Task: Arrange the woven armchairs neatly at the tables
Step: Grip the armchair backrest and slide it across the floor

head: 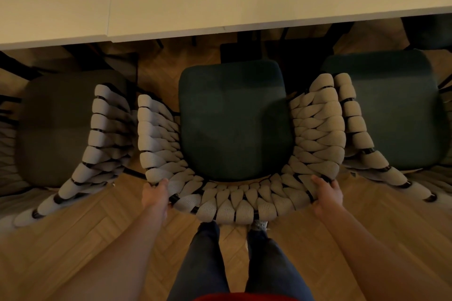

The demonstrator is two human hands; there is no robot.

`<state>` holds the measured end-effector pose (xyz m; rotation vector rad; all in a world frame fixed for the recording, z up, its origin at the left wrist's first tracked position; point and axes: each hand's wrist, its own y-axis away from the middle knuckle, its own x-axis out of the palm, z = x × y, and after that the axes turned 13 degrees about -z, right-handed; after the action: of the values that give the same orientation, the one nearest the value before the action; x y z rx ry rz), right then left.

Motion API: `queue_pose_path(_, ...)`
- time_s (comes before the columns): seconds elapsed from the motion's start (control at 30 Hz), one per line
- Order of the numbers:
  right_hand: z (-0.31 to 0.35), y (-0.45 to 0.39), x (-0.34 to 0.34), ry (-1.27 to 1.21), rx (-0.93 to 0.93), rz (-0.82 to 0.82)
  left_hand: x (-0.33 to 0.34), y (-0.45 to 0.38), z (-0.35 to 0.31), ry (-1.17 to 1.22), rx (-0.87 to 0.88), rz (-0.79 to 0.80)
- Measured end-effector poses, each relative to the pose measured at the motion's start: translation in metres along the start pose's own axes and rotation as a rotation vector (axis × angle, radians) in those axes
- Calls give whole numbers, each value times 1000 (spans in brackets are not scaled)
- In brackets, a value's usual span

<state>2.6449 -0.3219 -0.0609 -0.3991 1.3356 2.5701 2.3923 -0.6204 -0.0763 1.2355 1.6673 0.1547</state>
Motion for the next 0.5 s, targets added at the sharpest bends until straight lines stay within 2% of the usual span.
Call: queue_pose_path(0.5,-4,8,8,-43,42,-2,-1,-11,-11,41,-33,13)
